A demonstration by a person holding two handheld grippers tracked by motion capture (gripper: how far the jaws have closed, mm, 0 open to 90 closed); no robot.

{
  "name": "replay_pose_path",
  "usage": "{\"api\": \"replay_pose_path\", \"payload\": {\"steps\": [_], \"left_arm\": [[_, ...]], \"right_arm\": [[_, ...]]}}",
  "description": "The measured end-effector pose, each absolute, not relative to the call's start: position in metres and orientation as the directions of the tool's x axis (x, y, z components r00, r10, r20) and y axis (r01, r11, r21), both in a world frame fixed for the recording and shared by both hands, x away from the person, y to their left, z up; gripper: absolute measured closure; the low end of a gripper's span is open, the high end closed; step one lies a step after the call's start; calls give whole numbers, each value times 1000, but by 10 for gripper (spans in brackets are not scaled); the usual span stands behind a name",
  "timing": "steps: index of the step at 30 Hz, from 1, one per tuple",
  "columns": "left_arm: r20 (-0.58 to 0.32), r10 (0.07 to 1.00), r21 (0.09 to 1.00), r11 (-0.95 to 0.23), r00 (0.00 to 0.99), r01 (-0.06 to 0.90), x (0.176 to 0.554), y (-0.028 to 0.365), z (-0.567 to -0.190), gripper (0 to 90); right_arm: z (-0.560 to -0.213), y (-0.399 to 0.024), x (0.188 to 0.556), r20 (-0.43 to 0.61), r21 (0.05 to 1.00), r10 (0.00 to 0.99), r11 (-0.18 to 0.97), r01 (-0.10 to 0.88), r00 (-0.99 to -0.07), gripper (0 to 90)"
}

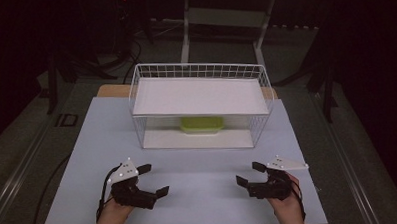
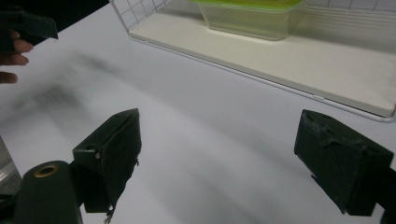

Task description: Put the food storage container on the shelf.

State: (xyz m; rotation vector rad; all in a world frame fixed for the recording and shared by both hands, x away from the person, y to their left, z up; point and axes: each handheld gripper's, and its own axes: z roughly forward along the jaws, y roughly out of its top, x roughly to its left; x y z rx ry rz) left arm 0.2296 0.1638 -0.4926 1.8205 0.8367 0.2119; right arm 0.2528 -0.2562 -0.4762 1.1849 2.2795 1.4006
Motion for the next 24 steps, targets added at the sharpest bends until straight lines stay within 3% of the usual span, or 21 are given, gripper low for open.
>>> {"api": "replay_pose_path", "payload": {"steps": [12, 24], "left_arm": [[-231, 637, 881, -184, 735, 436, 232, 165, -501, 5], [-279, 660, 869, -136, 698, 476, 238, 168, -506, 4]], "right_arm": [[-488, -263, 256, 179, 829, 731, 248, 502, -658, 154], [-488, -268, 259, 171, 838, 726, 248, 486, -666, 156]]}}
